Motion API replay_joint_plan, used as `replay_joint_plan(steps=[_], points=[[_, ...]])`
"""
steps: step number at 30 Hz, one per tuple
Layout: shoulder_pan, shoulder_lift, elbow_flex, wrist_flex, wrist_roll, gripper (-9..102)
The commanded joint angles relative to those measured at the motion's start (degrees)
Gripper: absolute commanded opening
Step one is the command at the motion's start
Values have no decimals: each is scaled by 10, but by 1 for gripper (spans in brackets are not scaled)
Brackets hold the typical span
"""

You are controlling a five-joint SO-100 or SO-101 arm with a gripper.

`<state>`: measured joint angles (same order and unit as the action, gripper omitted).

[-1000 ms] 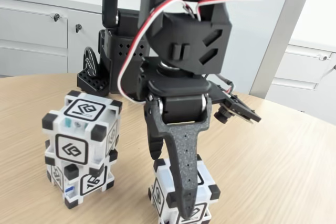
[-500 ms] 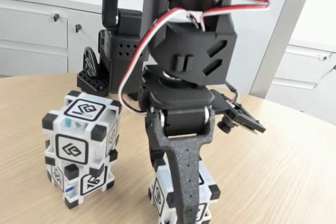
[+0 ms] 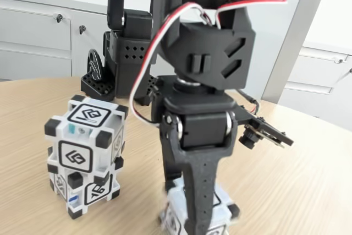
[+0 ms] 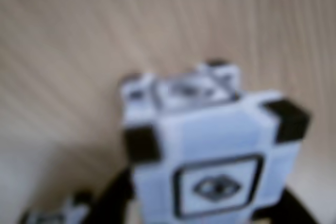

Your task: Stack cubes from left to right.

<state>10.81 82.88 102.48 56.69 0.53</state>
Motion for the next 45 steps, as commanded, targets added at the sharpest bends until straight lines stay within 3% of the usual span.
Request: replay_joint_plan(steps=[1, 21, 33, 45], points=[[-4, 1, -19, -8, -8, 18], [-3, 17, -27, 2, -8, 12], [-3, 233, -18, 3, 34, 10], [-3, 293, -18, 3, 46, 9]])
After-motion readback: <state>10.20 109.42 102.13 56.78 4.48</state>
